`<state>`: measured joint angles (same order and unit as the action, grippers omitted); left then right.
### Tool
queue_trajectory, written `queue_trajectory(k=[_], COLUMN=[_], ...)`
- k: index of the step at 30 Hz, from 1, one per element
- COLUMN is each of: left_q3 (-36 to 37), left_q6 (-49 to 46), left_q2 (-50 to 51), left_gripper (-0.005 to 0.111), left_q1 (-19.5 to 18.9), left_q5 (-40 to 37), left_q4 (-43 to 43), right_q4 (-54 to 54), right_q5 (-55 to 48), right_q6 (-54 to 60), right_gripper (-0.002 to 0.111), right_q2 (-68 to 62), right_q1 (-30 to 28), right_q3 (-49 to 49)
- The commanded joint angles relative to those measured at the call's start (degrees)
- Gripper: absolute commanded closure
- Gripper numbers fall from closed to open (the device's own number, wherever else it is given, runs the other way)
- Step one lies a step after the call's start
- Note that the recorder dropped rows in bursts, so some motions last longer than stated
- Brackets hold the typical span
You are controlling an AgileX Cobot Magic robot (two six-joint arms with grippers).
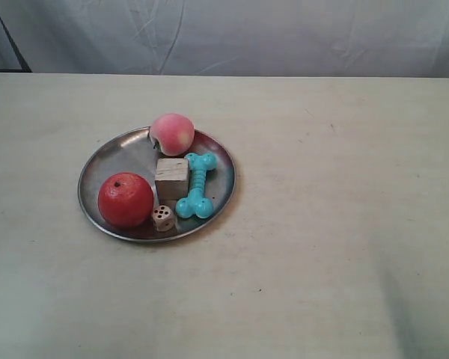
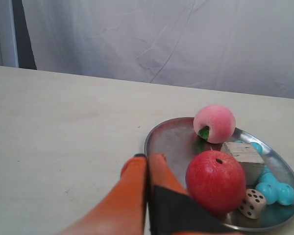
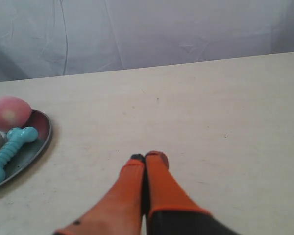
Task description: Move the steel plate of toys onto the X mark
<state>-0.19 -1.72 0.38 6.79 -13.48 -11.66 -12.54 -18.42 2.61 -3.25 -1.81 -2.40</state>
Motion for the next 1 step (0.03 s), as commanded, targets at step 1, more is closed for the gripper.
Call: queue_trajectory(k=[1], left_q3=[0.19], left_q6=[0.09], left_q2=[-0.38], left_gripper=[0.106], left_q1=[0.23], left_q5=[0.4], left_q4=[0.12], right_q4=[0.33], right_q5=[0.48], right_q6=[0.12], right_gripper=[0.108], right_q2=[0.29], right_q1=[-0.35], right_q3=[0.33])
